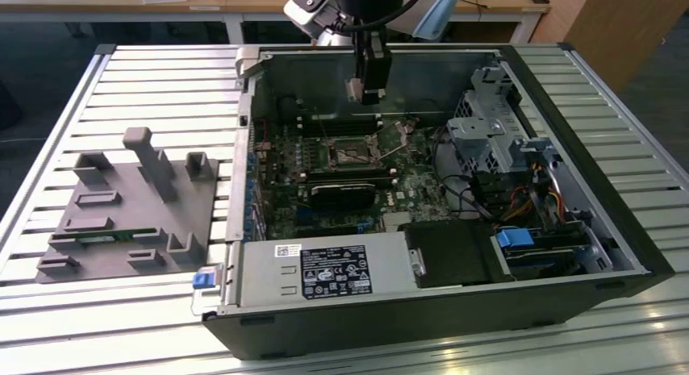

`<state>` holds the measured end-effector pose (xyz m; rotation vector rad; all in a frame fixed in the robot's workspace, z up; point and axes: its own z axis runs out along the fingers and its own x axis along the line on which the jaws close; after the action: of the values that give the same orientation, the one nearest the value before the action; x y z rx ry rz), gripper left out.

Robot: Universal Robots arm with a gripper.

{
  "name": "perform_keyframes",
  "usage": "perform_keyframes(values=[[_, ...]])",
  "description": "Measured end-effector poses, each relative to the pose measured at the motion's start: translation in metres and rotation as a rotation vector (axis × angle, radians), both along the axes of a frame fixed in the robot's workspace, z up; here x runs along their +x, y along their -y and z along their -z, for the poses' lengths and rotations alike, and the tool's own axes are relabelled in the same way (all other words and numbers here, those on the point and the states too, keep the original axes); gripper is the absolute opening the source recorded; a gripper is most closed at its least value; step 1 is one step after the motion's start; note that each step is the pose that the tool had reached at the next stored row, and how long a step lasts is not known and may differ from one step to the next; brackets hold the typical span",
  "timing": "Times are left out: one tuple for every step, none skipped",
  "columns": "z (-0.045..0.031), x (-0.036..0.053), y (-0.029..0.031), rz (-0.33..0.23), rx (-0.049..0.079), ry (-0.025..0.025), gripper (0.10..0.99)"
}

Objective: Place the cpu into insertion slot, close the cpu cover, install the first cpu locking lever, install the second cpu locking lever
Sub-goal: 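Place the cpu into insertion slot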

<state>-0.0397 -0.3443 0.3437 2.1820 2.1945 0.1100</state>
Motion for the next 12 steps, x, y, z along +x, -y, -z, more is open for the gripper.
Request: perform_keyframes(values=[[0.0002,0.0,0.0,0.0,0.0,-0.0001,0.541],[0.0004,0.0,0.0,0.0,0.0,0.0,0.541],[0.0007,0.0,0.0,0.0,0.0,-0.0001,0.541],[0.0009,0.0,0.0,0.0,0.0,-0.0001,0.541],[0.0011,0.0,0.0,0.0,0.0,-0.0001,0.541],[0.0014,0.0,0.0,0.0,0.0,-0.0001,0.541],[0.0016,0.0,0.0,0.0,0.0,-0.0001,0.541],[0.0019,0.0,0.0,0.0,0.0,-0.0001,0.541],[0.0021,0.0,0.0,0.0,0.0,-0.0001,0.541],[0.0023,0.0,0.0,0.0,0.0,-0.0001,0.541],[0.0026,0.0,0.0,0.0,0.0,-0.0002,0.541],[0.0029,0.0,0.0,0.0,0.0,-0.0002,0.541]])
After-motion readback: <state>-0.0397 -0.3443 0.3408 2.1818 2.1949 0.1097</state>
